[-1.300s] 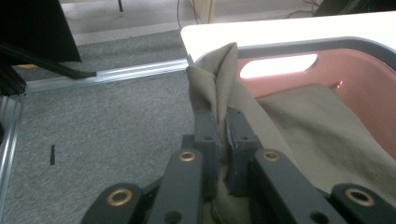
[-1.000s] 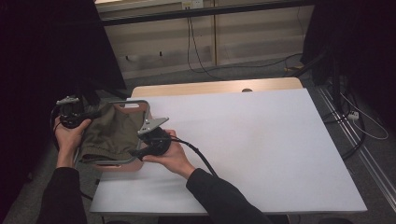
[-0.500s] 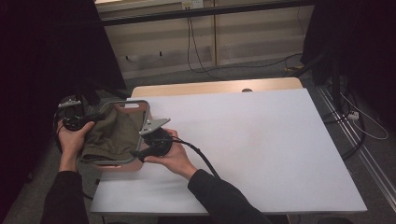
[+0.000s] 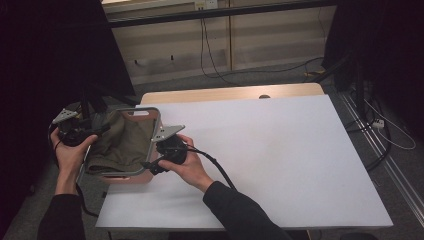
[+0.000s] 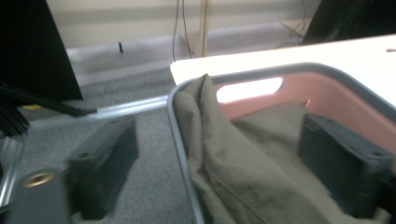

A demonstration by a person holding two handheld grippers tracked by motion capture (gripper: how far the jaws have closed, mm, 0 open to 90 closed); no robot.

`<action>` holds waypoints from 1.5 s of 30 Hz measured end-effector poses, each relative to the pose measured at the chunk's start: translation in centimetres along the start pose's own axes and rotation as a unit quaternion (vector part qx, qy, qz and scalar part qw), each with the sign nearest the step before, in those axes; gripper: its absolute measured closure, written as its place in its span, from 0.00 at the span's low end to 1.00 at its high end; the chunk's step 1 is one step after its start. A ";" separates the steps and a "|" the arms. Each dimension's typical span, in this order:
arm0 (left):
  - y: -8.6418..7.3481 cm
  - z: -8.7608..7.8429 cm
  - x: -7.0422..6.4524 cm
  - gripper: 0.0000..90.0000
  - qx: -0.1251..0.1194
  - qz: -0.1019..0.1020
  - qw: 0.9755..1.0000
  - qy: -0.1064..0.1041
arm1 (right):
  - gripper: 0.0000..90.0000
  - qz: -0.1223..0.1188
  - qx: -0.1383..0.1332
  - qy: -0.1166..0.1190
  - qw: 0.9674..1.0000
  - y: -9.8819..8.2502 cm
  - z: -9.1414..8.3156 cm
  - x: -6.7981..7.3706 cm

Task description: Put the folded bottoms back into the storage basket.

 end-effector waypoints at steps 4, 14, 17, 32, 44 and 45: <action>-0.1 -1.2 -0.8 0.05 -0.009 0.014 1.000 -0.009 | 0.08 -0.002 0.003 -0.003 1.000 -0.1 0.0 0.0; -1.1 -4.0 -2.7 0.07 -0.018 0.018 0.999 -0.028 | 0.07 -0.012 0.001 -0.022 1.000 -0.3 -0.2 -0.1; -1.7 -4.8 -3.4 0.10 -0.013 0.017 0.999 -0.028 | 0.06 -0.008 0.008 -0.027 1.000 -0.8 -0.4 -0.1; -4.0 -7.8 -7.1 0.09 -0.028 0.030 0.999 -0.026 | 0.06 -0.011 -0.011 -0.044 0.999 -1.3 -1.5 -0.2; -5.4 -8.6 -11.1 0.14 -0.021 0.059 0.997 -0.040 | 0.05 0.003 -0.016 -0.038 0.999 -2.4 -3.6 -0.8; -5.5 -8.6 -11.4 0.12 -0.022 0.055 0.998 -0.037 | 0.05 0.004 -0.015 -0.039 0.999 -2.5 -3.8 -0.8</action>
Point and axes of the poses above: each handheld gripper's, and its own axes: z roughly forward along the jaws, y roughly out of its top, x roughly to its left, the point moved 10 cm from there along z, roughly forward along the jaws, and after that the axes turned 7 degrees about x, right-handed, at the moved point
